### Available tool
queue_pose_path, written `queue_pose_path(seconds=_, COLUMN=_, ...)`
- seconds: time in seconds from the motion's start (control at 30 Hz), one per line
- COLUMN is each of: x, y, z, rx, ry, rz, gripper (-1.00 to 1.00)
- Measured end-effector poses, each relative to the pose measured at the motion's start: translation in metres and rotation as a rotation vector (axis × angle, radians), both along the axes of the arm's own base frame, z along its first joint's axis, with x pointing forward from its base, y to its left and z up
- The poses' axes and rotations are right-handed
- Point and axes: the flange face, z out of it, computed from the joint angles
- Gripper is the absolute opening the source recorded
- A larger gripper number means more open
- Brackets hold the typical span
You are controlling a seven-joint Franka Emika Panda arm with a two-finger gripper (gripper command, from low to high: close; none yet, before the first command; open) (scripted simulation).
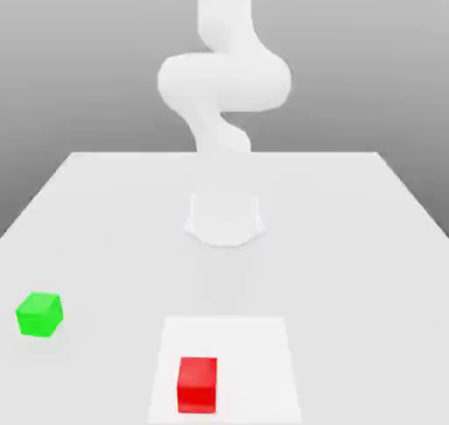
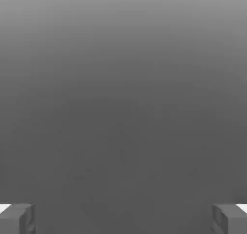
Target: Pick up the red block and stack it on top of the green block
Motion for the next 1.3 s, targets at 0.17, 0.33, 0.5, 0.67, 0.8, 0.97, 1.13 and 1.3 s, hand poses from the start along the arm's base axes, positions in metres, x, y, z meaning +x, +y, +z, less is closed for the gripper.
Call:
queue_pose_path(seconds=0.17, x=0.057, y=-0.007, z=-0.089, rx=0.005, ry=0.153, rz=0.0, gripper=0.0)
queue_pose_path(seconds=0.33, x=0.093, y=-0.013, z=-0.184, rx=0.008, ry=0.302, rz=-0.002, gripper=0.0)
queue_pose_path(seconds=0.5, x=0.107, y=-0.02, z=-0.283, rx=0.009, ry=0.45, rz=-0.006, gripper=0.0)
queue_pose_path(seconds=0.67, x=0.101, y=-0.027, z=-0.381, rx=0.008, ry=0.598, rz=-0.014, gripper=0.0)
queue_pose_path(seconds=0.8, x=0.085, y=-0.031, z=-0.454, rx=0.004, ry=0.706, rz=-0.017, gripper=0.0)
queue_pose_path(seconds=0.97, x=0.082, y=-0.032, z=-0.519, rx=0.003, ry=0.725, rz=-0.018, gripper=-1.0)
queue_pose_path(seconds=1.13, x=0.082, y=-0.032, z=-0.519, rx=0.003, ry=0.725, rz=-0.018, gripper=-1.0)
queue_pose_path(seconds=1.3, x=0.082, y=-0.032, z=-0.493, rx=0.003, ry=0.725, rz=-0.017, gripper=-1.0)
